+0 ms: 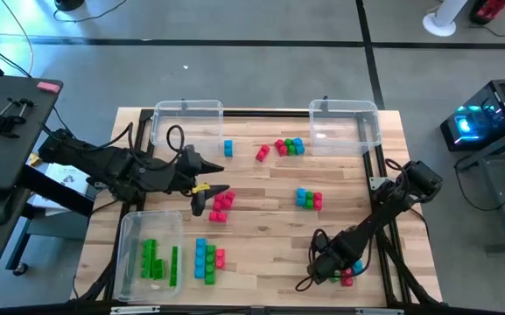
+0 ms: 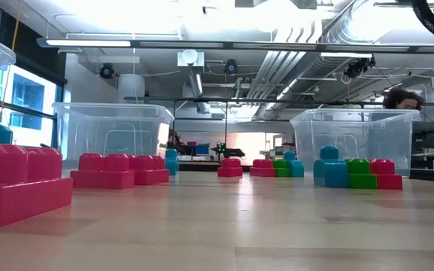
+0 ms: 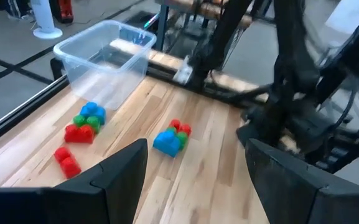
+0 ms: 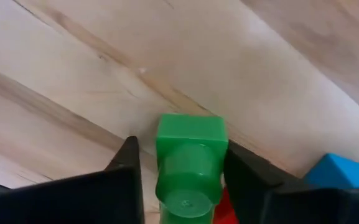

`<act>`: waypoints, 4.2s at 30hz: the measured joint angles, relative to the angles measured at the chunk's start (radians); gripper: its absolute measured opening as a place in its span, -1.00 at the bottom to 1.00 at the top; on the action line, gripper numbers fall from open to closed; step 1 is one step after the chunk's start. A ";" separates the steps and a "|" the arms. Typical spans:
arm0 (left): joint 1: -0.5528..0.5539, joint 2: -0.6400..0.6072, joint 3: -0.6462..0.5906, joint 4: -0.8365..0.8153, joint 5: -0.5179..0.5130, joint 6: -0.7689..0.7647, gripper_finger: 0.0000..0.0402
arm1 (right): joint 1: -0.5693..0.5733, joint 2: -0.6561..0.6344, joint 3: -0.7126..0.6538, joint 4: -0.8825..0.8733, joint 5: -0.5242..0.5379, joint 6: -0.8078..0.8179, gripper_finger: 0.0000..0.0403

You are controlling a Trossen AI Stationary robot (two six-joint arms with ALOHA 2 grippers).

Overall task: Sort blocks
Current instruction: Put the green game piece into the bottom left transparent bin

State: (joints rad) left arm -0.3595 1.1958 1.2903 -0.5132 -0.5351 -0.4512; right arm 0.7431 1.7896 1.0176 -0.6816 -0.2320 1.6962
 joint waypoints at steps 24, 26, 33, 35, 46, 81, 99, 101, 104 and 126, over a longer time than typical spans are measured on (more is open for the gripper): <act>-0.020 -0.282 0.001 0.350 0.169 0.169 0.28 | -0.392 -0.108 0.197 0.599 0.515 -0.682 -0.99; -0.029 -0.280 0.001 0.330 0.169 0.164 0.28 | -0.425 -0.030 0.268 0.663 0.452 -0.764 -0.99; -0.034 -0.272 0.001 0.323 0.160 0.166 0.28 | -0.491 0.266 0.647 0.715 0.305 -0.993 -1.00; -0.034 -0.273 0.001 0.336 0.159 0.170 0.28 | -0.503 0.348 0.768 0.716 0.277 -1.030 -1.00; -0.034 -0.277 0.001 0.352 0.075 0.210 0.28 | -0.555 0.703 1.284 0.670 0.148 -1.099 -1.00; -0.034 -0.275 0.001 0.324 0.059 0.214 0.28 | -0.608 0.465 1.309 -0.369 0.164 -1.656 0.00; -0.008 -0.025 0.002 0.179 0.113 0.141 0.28 | -0.242 -0.488 -0.173 0.090 0.375 -0.558 -0.01; 0.005 0.058 0.007 0.068 0.187 0.147 0.28 | -0.170 -0.544 -0.243 0.185 0.466 -0.417 -0.01; 0.013 0.156 0.039 -0.116 0.215 0.132 0.28 | -0.094 -0.578 -0.268 0.230 0.568 -0.317 -0.01; -0.219 0.531 -0.006 -0.337 0.625 0.017 -0.99 | -0.122 -0.571 -0.246 0.192 0.645 -0.384 -0.01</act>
State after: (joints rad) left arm -0.5780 1.7269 1.2839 -0.8501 0.0896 -0.4338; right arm 0.6212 1.2182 0.7712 -0.4893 0.4132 1.3121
